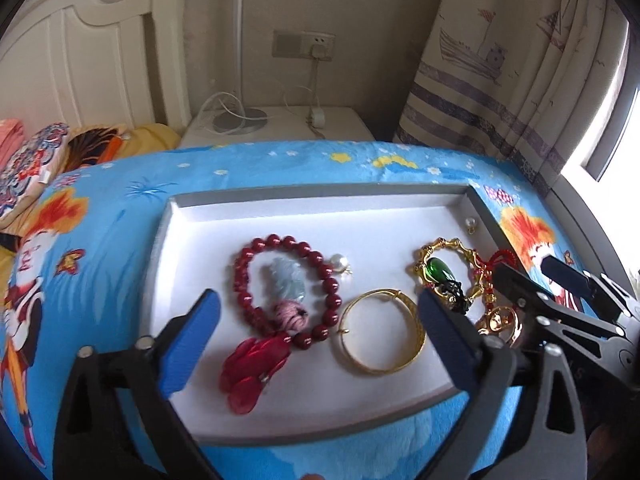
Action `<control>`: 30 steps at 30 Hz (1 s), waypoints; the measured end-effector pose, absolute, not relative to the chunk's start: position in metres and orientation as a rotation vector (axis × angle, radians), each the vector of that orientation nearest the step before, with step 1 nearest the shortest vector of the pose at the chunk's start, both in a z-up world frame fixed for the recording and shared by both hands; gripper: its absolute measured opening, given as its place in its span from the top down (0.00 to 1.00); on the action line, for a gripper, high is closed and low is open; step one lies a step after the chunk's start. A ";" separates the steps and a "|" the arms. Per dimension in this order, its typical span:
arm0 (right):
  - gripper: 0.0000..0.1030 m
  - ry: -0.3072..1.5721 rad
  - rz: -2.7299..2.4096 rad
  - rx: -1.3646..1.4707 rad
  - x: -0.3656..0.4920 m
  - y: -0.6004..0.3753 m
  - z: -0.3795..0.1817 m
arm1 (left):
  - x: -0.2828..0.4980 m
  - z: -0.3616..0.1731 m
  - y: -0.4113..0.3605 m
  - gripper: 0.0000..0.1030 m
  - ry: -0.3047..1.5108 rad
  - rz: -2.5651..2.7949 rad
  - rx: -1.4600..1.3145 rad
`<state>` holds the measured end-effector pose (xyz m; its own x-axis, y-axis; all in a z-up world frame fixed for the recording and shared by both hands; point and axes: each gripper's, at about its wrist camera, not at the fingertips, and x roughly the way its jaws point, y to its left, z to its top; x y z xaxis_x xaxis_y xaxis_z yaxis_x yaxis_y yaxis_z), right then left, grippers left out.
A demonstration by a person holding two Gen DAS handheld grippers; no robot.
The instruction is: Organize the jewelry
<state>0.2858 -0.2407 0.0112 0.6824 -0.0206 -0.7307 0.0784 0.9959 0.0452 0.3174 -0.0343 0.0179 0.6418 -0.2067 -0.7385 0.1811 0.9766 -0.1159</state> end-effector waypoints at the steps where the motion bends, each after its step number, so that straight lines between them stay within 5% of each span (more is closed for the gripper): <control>1: 0.29 0.816 -0.061 0.079 0.283 -0.243 0.012 | 0.315 0.020 -0.033 0.05 0.842 -0.216 -0.037; 8: 0.19 0.818 -0.086 0.080 0.273 -0.250 0.017 | 0.300 0.032 -0.021 0.05 0.822 -0.198 -0.047; 30: 0.19 0.817 -0.038 0.071 0.275 -0.244 0.025 | 0.302 0.029 -0.027 0.05 0.840 -0.150 -0.001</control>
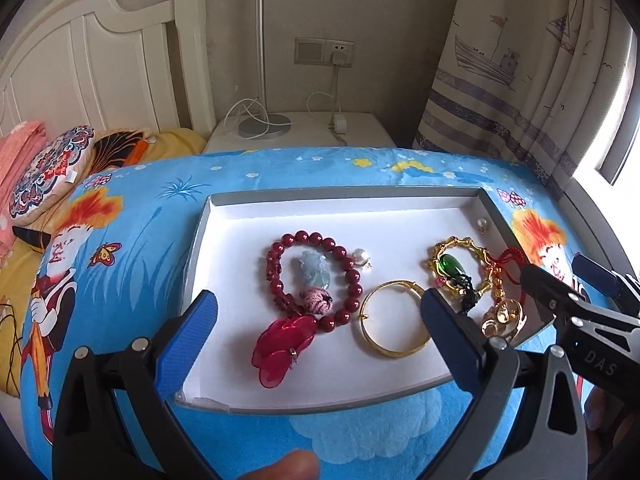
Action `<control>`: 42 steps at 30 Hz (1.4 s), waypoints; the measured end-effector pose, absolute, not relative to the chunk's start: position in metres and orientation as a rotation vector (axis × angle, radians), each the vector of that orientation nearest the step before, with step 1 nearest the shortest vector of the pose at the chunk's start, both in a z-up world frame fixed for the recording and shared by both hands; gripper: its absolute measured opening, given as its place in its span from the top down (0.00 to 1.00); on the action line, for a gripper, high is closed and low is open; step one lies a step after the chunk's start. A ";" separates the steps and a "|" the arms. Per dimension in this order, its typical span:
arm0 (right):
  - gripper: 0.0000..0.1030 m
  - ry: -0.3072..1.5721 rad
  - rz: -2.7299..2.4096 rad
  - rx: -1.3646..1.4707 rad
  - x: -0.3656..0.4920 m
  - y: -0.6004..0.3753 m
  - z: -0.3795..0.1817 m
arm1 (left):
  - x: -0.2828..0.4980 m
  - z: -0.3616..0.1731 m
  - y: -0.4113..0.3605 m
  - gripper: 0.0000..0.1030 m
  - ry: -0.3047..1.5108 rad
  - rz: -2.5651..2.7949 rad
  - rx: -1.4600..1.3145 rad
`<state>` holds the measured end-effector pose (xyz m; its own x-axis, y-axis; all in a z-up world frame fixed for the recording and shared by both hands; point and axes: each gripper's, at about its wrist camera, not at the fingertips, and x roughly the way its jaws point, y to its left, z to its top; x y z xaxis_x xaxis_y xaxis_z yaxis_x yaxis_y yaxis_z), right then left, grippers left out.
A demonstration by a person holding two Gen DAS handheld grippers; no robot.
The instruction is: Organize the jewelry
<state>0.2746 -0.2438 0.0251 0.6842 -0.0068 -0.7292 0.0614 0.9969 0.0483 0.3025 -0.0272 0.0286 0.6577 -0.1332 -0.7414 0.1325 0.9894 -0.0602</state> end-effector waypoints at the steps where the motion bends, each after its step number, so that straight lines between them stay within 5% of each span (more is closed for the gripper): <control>1: 0.19 0.818 -0.038 0.072 0.275 -0.244 0.025 | 0.303 0.028 -0.027 0.05 0.840 -0.151 0.003; 42: 0.19 0.819 -0.040 0.070 0.277 -0.245 0.022 | 0.306 0.026 -0.023 0.05 0.847 -0.127 -0.007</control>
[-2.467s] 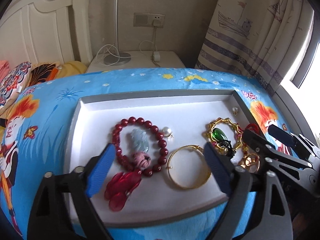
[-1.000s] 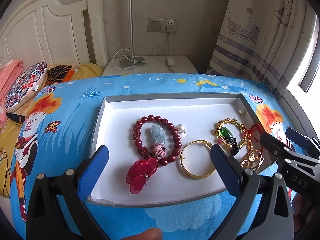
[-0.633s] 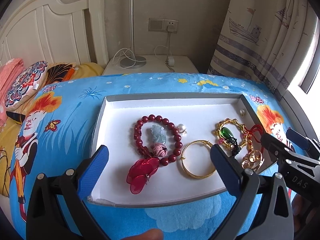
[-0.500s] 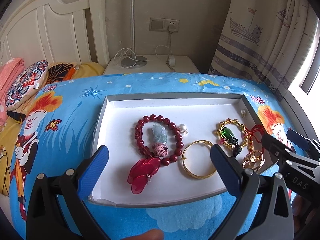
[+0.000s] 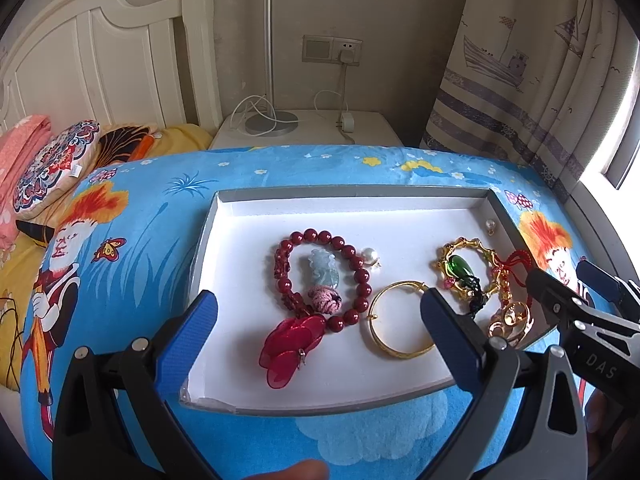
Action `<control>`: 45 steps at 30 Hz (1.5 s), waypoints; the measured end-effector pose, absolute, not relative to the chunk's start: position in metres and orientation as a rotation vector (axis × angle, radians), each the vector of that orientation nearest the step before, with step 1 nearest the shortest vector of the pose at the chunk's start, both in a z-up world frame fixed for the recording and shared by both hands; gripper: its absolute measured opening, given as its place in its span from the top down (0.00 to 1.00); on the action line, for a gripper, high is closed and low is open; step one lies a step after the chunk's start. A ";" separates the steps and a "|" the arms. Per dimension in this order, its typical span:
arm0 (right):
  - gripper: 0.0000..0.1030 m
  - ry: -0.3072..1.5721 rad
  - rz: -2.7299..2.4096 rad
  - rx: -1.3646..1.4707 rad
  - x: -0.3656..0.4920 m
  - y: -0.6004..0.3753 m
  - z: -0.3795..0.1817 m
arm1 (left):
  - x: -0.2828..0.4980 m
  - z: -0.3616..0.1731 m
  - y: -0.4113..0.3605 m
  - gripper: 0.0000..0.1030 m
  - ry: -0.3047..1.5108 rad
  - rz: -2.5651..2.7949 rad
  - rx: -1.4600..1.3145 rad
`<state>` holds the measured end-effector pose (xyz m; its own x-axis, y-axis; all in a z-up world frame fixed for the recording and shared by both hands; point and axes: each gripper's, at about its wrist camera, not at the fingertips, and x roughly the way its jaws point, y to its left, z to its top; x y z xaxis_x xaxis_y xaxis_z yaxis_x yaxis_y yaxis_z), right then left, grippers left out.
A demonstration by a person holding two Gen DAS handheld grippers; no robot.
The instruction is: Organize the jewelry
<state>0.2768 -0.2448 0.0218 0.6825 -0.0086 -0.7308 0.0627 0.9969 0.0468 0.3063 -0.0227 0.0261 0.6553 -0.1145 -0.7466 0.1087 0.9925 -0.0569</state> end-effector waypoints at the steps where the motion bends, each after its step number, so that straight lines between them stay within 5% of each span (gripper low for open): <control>1: 0.19 0.819 -0.039 0.070 0.276 -0.244 0.022 | 0.306 0.026 -0.022 0.05 0.847 -0.124 -0.006; 45: 0.19 0.819 -0.039 0.070 0.277 -0.244 0.022 | 0.304 0.026 -0.023 0.05 0.836 -0.149 -0.020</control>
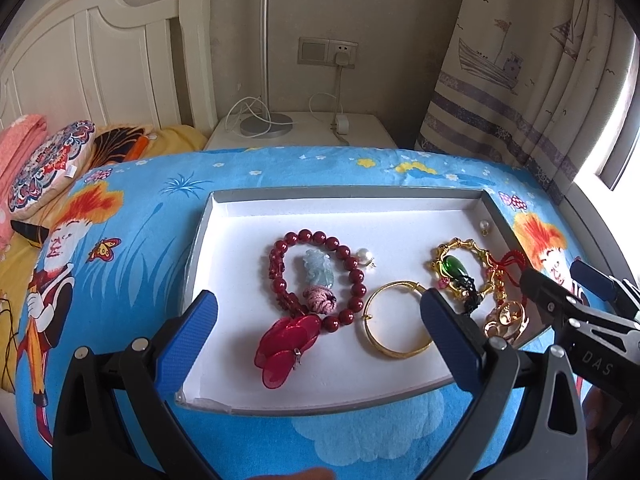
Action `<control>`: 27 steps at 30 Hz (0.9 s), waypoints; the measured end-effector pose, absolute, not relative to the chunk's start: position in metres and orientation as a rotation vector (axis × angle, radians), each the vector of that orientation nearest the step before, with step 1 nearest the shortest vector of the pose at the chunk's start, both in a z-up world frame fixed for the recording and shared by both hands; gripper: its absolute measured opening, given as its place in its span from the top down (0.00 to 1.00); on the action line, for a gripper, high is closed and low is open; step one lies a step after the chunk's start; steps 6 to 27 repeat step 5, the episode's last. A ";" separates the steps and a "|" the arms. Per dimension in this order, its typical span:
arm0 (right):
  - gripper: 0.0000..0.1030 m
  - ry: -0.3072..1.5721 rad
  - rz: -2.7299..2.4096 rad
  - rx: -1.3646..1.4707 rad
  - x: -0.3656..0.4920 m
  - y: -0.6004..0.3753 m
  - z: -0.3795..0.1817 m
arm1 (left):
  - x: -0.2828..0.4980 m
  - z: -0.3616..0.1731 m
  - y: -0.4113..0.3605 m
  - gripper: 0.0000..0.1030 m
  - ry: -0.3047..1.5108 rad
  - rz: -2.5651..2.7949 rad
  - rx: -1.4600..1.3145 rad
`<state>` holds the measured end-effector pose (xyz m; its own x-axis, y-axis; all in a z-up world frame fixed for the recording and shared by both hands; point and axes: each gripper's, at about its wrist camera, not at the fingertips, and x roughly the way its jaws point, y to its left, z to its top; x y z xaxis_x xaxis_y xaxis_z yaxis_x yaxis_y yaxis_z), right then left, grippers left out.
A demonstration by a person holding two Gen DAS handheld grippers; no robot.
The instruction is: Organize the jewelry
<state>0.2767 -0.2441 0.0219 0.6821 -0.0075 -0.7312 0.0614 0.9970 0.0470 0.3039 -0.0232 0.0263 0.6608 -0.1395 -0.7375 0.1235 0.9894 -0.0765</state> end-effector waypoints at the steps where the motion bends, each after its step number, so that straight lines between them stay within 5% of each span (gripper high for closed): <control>1: 0.19 0.820 -0.039 0.069 0.277 -0.244 0.022 | 0.304 0.026 -0.023 0.05 0.835 -0.145 -0.019; 27: 0.19 0.820 -0.039 0.070 0.277 -0.244 0.022 | 0.306 0.027 -0.021 0.05 0.834 -0.143 -0.027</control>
